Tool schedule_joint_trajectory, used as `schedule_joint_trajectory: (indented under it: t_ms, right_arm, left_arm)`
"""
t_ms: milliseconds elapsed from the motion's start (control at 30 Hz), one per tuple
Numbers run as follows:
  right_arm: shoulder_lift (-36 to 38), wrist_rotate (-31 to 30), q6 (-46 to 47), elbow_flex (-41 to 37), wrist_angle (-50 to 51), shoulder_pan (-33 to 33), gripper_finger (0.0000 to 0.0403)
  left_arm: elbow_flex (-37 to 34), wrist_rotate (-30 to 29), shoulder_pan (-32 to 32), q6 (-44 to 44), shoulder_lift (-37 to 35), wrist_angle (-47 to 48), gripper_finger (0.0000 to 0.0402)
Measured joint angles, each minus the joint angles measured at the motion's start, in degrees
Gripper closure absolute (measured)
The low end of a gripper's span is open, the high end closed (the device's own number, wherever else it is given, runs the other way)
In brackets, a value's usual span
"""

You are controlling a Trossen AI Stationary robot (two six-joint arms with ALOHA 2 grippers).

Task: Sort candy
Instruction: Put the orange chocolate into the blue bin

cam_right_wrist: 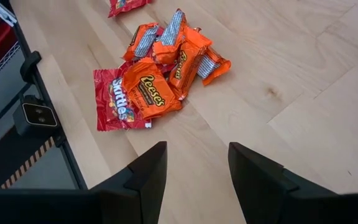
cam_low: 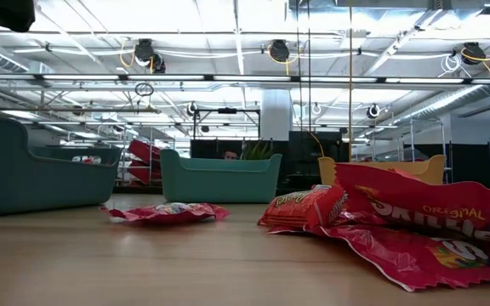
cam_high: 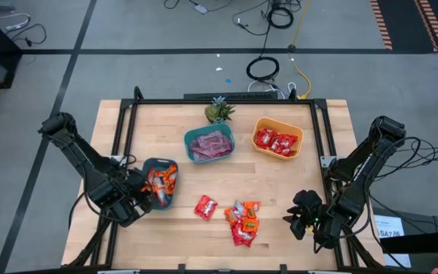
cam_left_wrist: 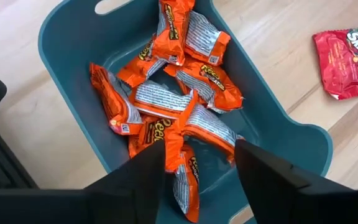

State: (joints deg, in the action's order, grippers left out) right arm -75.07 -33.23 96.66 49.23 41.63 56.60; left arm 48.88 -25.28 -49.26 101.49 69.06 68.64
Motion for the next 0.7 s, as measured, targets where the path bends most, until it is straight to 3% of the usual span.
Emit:
schedule_joint_trajectory:
  t_ms: [367, 700]
  right_arm:
    - [0.0, 0.0, -0.4, 0.0, 0.05, 0.0, 0.0241]
    - [0.0, 0.0, -1.68, 0.0, 0.46, 0.0, 0.0241]
  left_arm:
    - [0.0, -0.02, -0.01, -0.51, 0.0, -1.23, 0.0194]
    - [0.0, 0.0, 0.04, -12.75, 0.0, -6.39, 0.0194]
